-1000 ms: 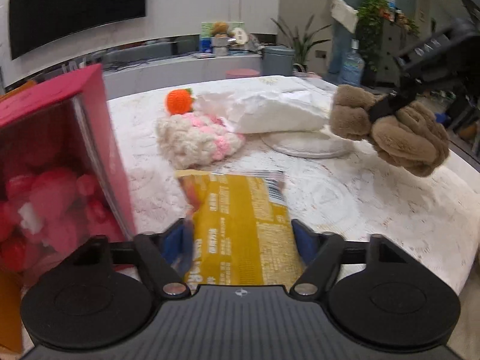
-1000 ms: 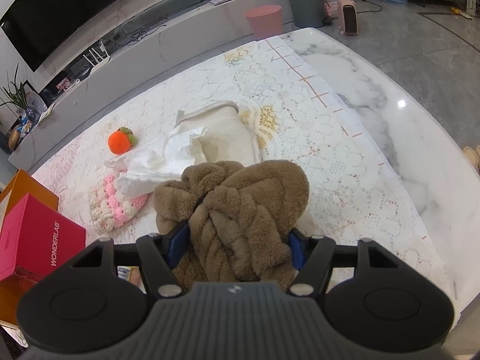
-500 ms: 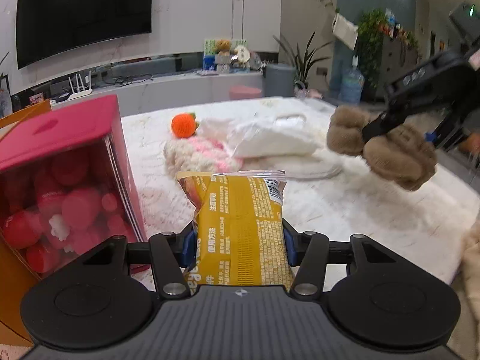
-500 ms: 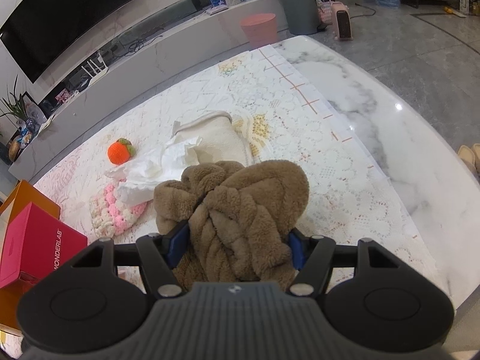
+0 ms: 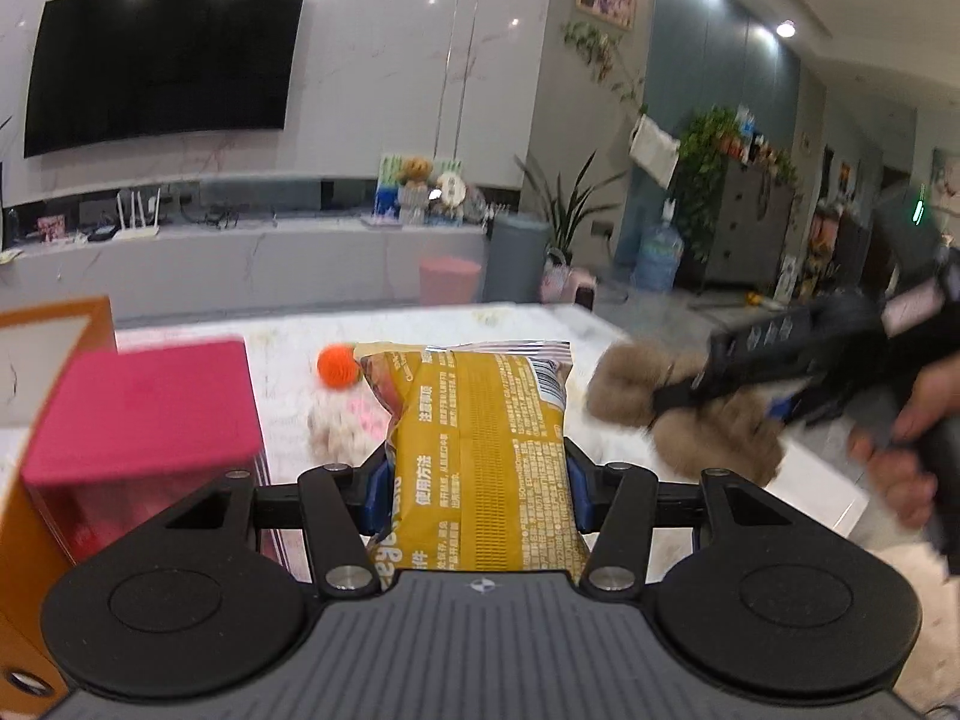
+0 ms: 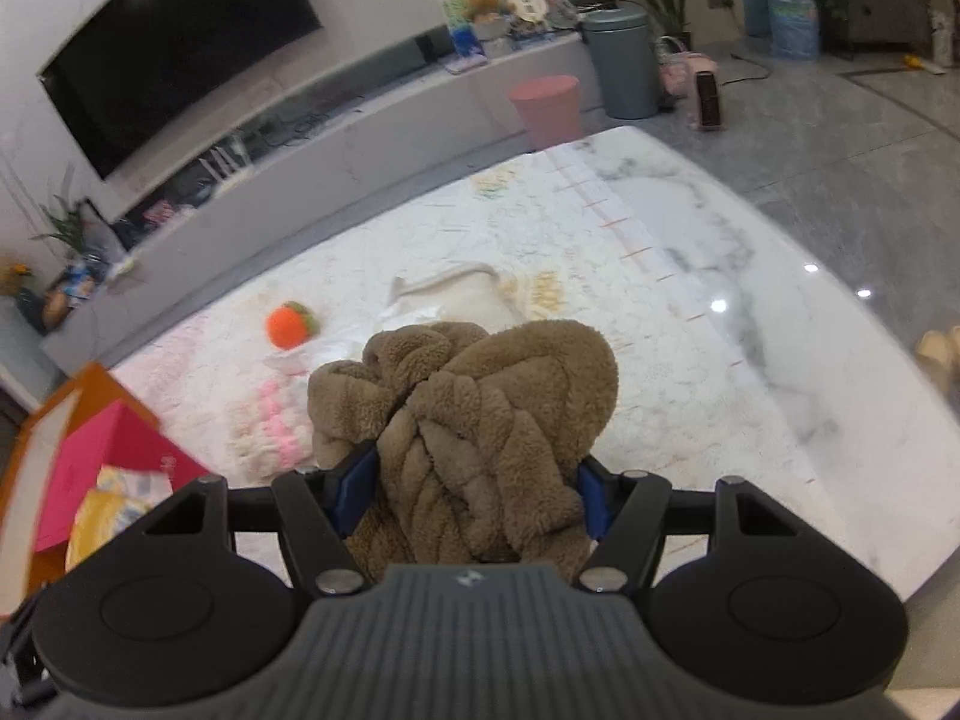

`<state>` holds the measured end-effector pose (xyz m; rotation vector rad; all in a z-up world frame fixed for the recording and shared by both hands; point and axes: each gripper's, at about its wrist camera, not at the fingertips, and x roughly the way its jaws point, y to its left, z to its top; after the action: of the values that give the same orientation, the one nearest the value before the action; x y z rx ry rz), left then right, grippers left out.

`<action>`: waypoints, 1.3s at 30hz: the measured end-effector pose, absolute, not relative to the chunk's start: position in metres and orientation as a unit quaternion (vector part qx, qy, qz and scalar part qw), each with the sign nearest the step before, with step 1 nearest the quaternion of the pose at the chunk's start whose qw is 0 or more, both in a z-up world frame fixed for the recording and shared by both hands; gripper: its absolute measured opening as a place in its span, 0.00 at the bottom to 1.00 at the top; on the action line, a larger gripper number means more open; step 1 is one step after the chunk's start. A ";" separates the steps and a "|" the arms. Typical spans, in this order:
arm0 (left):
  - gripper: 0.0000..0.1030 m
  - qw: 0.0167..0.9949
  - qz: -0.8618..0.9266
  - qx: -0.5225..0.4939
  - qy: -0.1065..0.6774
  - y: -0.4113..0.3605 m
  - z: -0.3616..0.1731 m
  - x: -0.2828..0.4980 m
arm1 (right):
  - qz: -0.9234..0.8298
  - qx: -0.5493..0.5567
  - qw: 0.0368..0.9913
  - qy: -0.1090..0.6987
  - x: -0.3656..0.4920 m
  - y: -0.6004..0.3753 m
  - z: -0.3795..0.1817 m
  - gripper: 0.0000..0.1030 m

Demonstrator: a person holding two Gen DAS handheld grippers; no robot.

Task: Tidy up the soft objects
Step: 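Carry the towel with the right tool over the orange box while the left tool carries the snack bag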

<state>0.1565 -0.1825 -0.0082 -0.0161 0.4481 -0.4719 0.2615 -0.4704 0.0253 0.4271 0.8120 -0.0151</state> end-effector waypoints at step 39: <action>0.59 0.985 -0.005 -0.117 0.129 0.065 0.048 0.190 | 0.068 0.194 0.904 0.375 0.282 -0.350 0.052 0.63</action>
<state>0.1899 0.0655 0.0483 -0.2348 0.2601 -0.0101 0.2822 -0.3502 0.0518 0.4014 0.7739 0.1408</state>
